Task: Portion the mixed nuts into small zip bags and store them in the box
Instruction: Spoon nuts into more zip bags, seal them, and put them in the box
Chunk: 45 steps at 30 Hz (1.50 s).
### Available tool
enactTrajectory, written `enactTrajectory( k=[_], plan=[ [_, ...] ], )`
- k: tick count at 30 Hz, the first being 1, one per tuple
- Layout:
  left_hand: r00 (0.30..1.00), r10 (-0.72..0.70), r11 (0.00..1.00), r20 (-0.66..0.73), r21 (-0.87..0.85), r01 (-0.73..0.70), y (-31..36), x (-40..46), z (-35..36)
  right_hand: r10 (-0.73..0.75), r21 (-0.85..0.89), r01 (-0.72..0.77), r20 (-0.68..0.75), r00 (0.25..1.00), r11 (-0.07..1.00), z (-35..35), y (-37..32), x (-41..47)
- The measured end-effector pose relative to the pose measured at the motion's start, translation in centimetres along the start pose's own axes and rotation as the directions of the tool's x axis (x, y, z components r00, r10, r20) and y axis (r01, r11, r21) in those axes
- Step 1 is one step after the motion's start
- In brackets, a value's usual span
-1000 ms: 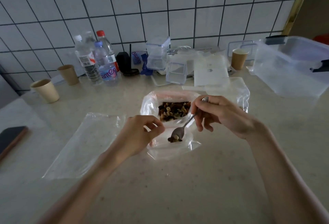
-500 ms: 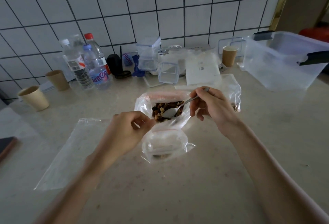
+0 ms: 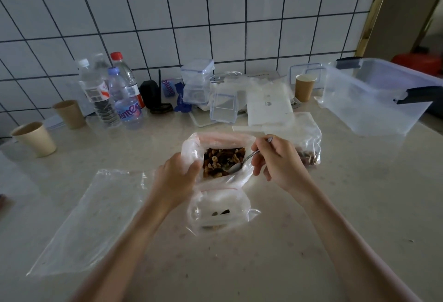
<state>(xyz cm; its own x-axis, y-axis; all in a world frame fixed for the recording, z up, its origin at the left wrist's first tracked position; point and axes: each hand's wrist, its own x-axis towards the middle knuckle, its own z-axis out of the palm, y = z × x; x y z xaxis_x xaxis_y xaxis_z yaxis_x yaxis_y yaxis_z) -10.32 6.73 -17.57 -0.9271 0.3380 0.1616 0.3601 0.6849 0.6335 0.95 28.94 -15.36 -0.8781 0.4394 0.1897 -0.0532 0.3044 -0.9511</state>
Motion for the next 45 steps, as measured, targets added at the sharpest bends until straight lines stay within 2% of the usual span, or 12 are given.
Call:
enactTrajectory(
  k=[5, 10, 16, 30, 34, 37, 40, 42, 45],
  plan=[
    [1.0, -0.005, 0.973, 0.001, -0.23, 0.005, 0.3, -0.6, 0.1, 0.162, 0.143, -0.169, 0.061, 0.985, 0.975, 0.8, 0.2, -0.2],
    [0.996, -0.045, 0.86, 0.073, -0.504, 0.076, 0.6, -1.5, 0.1, 0.27, 0.335, -0.312, 0.167, 0.948, 0.889, 1.6, -0.1, -0.6],
    [0.993, -0.077, 0.78, 0.087, -0.615, 0.114, 1.1, -2.0, -0.2, 0.318, 0.408, -0.379, 0.212, 0.924, 0.831, 1.5, 0.3, -0.6],
    [0.998, -0.058, 0.816, -0.022, -0.577, 0.035, 0.6, -1.5, -0.2, 0.307, 0.477, -0.291, 0.046, 0.951, 0.829, 0.9, 0.7, 0.0],
    [0.995, -0.042, 0.89, -0.086, -0.455, -0.001, 0.3, -1.1, -0.6, 0.267, 0.482, -0.239, 0.011, 0.964, 0.843, 0.5, 0.4, 0.0],
    [0.973, 0.051, 0.964, -0.227, -0.242, -0.106, 0.0, -1.4, -1.3, 0.236, 0.489, -0.201, -0.012, 0.972, 0.849, 0.2, -0.1, 0.0],
    [0.93, 0.173, 0.961, -0.323, -0.15, -0.231, 0.5, -2.0, -2.5, 0.205, 0.488, -0.167, -0.025, 0.978, 0.857, -0.2, -0.6, -0.1],
    [0.934, 0.23, 0.951, -0.273, -0.142, -0.275, 0.9, -2.3, -3.4, 0.185, 0.49, -0.147, -0.029, 0.982, 0.859, -0.4, -1.0, -0.1],
    [0.958, 0.286, 0.949, -0.022, -0.13, -0.286, 1.2, -3.2, -4.2, 0.148, 0.492, -0.118, -0.022, 0.989, 0.863, -0.7, -1.5, -0.4]
  ],
)
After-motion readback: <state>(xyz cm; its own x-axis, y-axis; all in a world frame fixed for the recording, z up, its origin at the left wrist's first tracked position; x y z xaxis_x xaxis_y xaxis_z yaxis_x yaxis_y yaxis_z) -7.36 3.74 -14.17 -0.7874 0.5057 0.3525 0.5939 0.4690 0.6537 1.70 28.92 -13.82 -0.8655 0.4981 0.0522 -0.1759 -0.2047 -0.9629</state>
